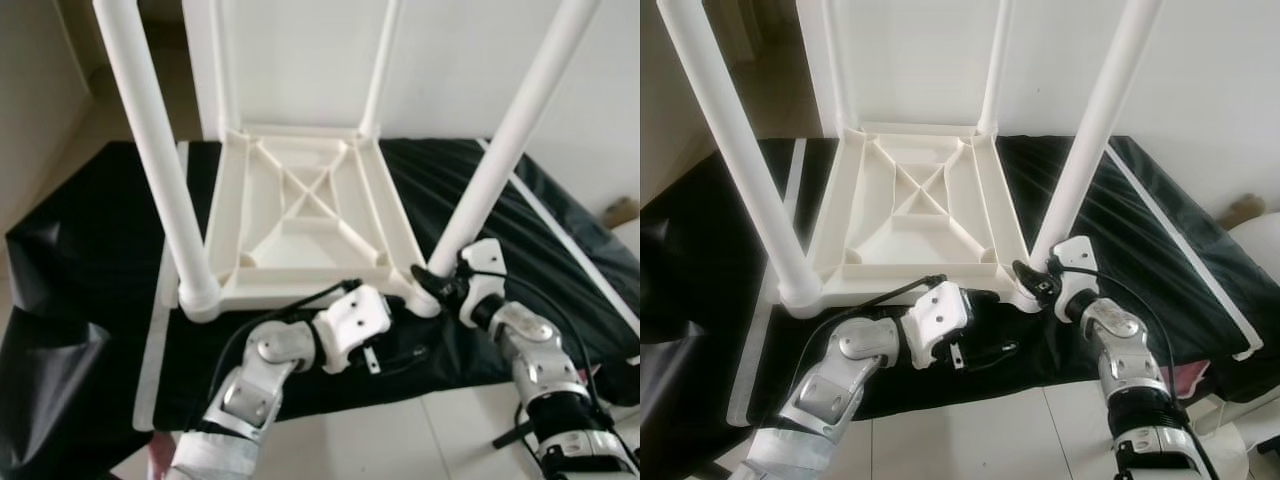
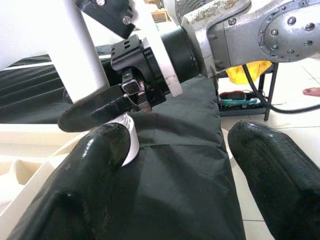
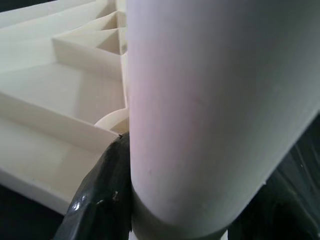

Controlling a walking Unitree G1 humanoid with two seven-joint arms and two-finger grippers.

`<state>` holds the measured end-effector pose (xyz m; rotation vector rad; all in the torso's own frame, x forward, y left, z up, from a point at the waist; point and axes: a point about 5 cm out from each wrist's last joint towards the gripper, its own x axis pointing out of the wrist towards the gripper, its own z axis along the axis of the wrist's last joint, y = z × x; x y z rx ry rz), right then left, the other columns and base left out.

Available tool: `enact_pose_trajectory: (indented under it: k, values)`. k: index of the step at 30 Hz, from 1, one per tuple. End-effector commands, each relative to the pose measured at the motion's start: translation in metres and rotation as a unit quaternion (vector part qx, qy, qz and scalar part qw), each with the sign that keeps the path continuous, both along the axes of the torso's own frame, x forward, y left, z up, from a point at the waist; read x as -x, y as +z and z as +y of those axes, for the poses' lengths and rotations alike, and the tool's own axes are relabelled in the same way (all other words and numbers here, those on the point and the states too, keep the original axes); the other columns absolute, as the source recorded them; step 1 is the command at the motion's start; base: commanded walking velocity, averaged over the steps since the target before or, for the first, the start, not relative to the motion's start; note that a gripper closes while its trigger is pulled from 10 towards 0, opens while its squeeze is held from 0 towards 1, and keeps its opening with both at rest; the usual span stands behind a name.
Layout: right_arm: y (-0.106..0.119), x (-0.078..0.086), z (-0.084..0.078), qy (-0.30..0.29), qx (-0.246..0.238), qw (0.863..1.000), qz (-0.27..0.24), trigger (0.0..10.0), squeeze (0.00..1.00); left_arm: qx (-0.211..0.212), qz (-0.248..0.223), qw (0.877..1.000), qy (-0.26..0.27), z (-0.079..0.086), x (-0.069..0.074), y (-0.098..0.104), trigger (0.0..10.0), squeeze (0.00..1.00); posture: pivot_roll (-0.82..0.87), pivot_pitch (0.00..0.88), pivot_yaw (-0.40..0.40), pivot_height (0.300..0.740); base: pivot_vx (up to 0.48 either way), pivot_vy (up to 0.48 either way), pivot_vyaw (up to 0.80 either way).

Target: Building children table

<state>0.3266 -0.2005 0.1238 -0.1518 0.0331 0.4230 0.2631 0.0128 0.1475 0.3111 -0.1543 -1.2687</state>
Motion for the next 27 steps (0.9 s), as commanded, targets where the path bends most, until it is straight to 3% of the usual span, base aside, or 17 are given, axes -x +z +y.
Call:
enact_pose_trajectory:
  k: [1,8,10,14,18,22,24,27]
  values:
    - [-0.004,0.001,0.009,-0.001,-0.002,1.000,0.008,10.0,0.00,0.009,-0.006,0.999,0.034,0.000,-0.003,0.002,10.0,0.00,0.05,0.000,-0.050,0.740,0.000,0.000,0.00]
    - [-0.006,0.000,0.025,-0.070,-0.041,0.996,0.023,10.0,0.00,0.009,-0.006,0.999,0.035,0.000,-0.003,0.002,10.0,0.00,0.05,0.000,-0.053,0.740,0.000,0.000,0.00]
    - [-0.007,0.002,0.030,-0.129,-0.069,0.989,0.032,10.0,0.00,0.011,-0.005,0.999,0.035,0.000,-0.002,0.001,10.0,0.00,0.05,0.000,-0.054,0.740,0.000,0.000,0.00]
    - [-0.008,0.004,0.033,-0.154,-0.075,0.985,0.032,10.0,0.00,0.011,-0.005,0.999,0.035,0.000,-0.002,0.001,10.0,0.00,0.05,0.000,-0.058,0.740,0.000,0.000,0.00]
    - [-0.011,0.015,0.046,-0.250,-0.111,0.961,0.030,10.0,0.00,0.012,-0.003,0.999,0.033,-0.001,-0.002,0.001,10.0,0.00,0.05,0.000,-0.062,0.740,0.000,0.000,0.00]
    - [-0.011,0.020,0.048,-0.294,-0.110,0.949,0.028,10.0,0.00,0.013,-0.003,0.999,0.032,-0.002,-0.001,0.001,10.0,0.00,0.05,0.000,-0.067,0.740,0.000,0.000,0.00]
    - [-0.012,0.027,0.058,-0.339,-0.121,0.932,0.033,10.0,0.00,0.014,-0.003,0.999,0.032,-0.003,-0.001,0.001,10.0,0.00,0.05,0.000,-0.074,0.740,0.000,0.000,0.00]
    - [-0.010,0.028,0.065,-0.327,-0.124,0.936,0.033,10.0,0.00,0.015,-0.002,0.999,0.031,-0.004,0.000,0.001,10.0,0.00,0.05,0.000,-0.073,0.740,0.000,0.000,0.00]
